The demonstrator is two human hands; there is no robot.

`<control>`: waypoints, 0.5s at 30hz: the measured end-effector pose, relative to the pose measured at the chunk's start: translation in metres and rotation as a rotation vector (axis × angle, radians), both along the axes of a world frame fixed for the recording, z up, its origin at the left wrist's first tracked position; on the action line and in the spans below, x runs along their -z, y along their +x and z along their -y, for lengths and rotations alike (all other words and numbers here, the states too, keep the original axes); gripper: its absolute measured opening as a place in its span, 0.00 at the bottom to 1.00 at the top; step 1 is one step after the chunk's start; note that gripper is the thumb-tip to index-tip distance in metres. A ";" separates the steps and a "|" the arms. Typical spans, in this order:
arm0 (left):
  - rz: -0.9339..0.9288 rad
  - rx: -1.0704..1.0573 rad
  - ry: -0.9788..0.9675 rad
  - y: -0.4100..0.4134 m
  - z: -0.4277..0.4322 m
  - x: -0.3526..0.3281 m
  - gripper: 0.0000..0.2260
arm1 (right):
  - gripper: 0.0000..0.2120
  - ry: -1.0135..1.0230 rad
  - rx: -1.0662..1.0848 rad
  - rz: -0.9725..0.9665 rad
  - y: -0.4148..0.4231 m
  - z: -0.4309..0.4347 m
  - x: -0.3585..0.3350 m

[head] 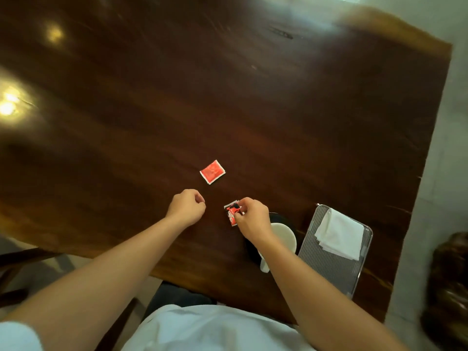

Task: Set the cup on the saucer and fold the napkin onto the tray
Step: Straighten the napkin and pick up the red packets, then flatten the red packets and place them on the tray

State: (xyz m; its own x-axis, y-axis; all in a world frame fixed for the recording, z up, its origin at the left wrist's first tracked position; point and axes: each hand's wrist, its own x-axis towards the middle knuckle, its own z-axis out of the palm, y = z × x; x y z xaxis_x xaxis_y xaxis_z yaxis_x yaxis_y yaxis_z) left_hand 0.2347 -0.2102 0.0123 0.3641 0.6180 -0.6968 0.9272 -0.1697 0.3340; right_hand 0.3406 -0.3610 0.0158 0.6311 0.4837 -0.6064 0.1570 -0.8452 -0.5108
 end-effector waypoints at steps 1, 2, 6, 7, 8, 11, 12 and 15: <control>-0.002 0.032 0.010 0.003 -0.007 0.003 0.04 | 0.14 -0.033 -0.012 0.007 -0.002 -0.005 0.003; -0.001 0.066 0.023 0.006 -0.013 0.005 0.05 | 0.15 -0.068 -0.028 0.016 -0.003 -0.010 0.007; 0.090 0.253 0.130 0.030 -0.032 0.015 0.09 | 0.23 -0.218 -0.068 0.032 -0.007 -0.027 0.020; 0.121 0.304 0.156 0.036 -0.036 0.019 0.12 | 0.25 -0.252 -0.083 0.053 -0.009 -0.031 0.022; 0.151 0.344 0.168 0.042 -0.040 0.023 0.14 | 0.25 -0.278 -0.109 0.085 -0.010 -0.035 0.024; 0.189 0.414 0.148 0.055 -0.051 0.033 0.23 | 0.24 -0.335 -0.158 0.163 -0.016 -0.043 0.030; 0.176 0.437 0.150 0.057 -0.053 0.036 0.25 | 0.23 -0.344 -0.153 0.174 -0.017 -0.044 0.031; 0.142 0.484 0.171 0.058 -0.056 0.042 0.25 | 0.21 -0.333 -0.126 0.171 -0.019 -0.044 0.035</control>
